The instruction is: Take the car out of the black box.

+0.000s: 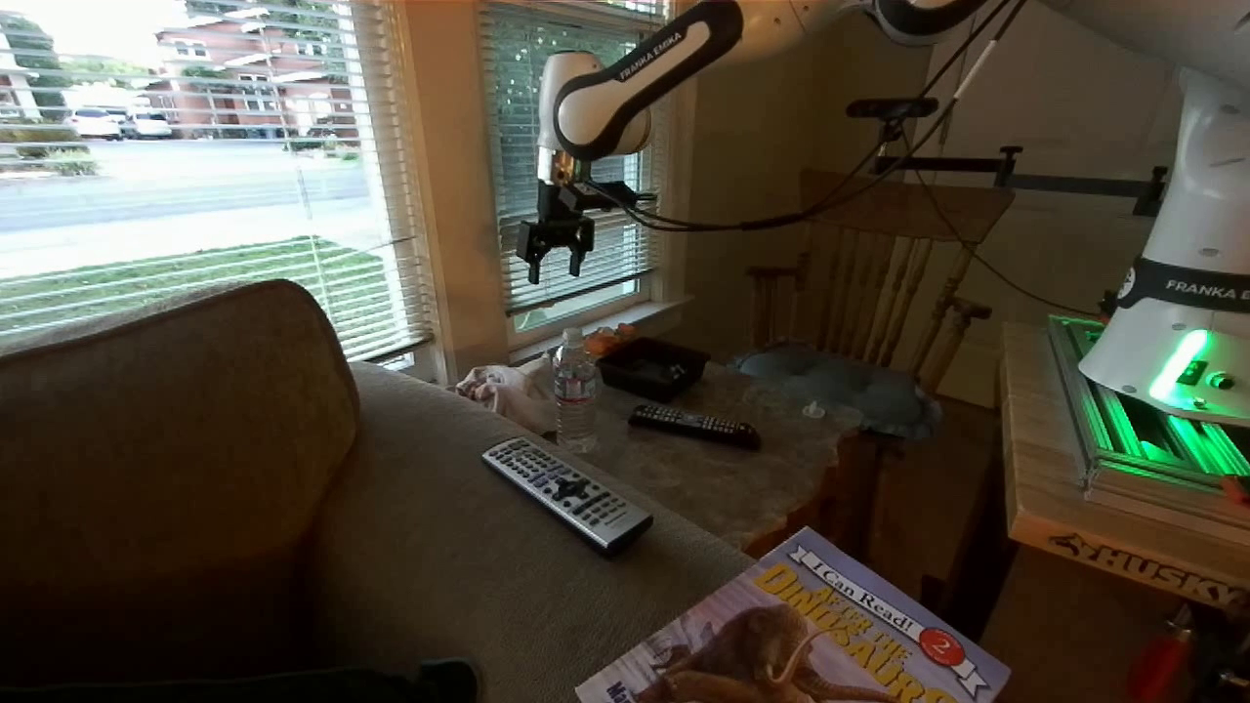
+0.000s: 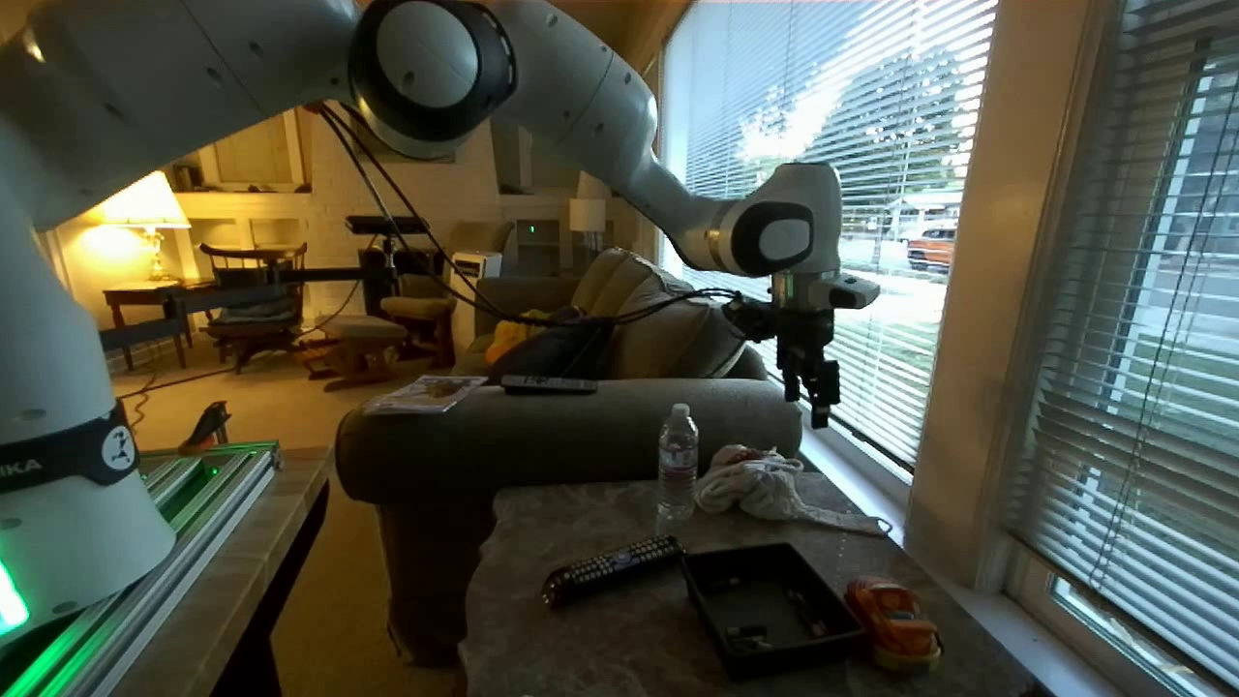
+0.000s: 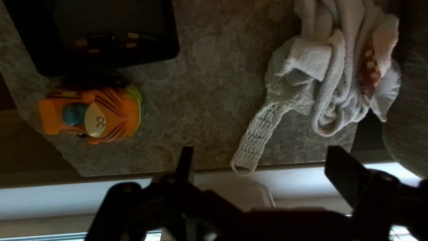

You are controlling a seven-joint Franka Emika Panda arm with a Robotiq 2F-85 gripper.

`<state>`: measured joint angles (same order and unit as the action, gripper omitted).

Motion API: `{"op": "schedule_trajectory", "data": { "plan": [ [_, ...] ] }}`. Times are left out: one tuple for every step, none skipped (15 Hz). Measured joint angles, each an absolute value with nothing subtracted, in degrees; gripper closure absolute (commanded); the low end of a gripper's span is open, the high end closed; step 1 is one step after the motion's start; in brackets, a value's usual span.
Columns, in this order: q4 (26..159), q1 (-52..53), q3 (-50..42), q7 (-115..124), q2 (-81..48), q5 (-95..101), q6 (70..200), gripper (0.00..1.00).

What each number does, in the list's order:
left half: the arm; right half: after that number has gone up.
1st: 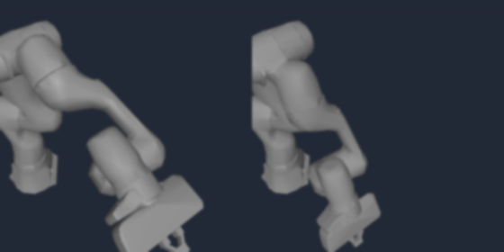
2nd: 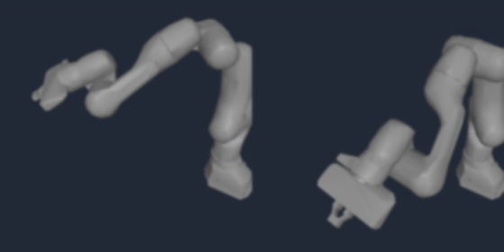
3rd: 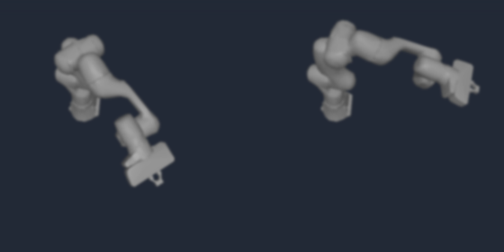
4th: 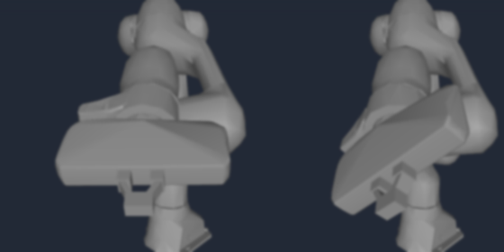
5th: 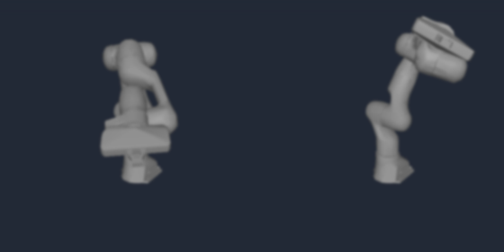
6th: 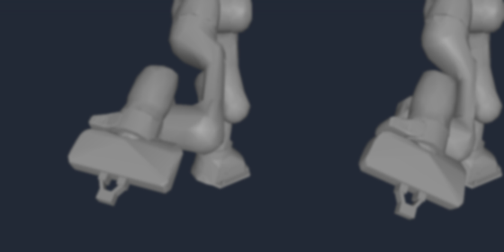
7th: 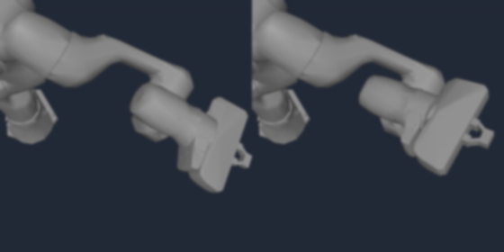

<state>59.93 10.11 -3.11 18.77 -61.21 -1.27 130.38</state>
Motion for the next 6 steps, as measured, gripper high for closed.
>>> {"op": "schedule_trajectory", "data": {
  "plan": [
    [62.09,10.16,-2.82,18.77,-59.96,-1.27,130.54,0.0],
    [64.2,10.24,-2.7,18.77,-58.65,-1.28,130.67,0.0],
    [66.02,10.32,-2.7,18.77,-57.44,-1.28,130.74,0.0],
    [67.28,10.34,-2.7,18.77,-56.51,-1.28,130.78,0.0],
    [68.11,10.34,-2.7,18.77,-55.92,-1.28,130.79,0.0],
    [68.67,10.34,-2.7,18.77,-55.51,-1.28,130.81,0.0]
  ]
}}
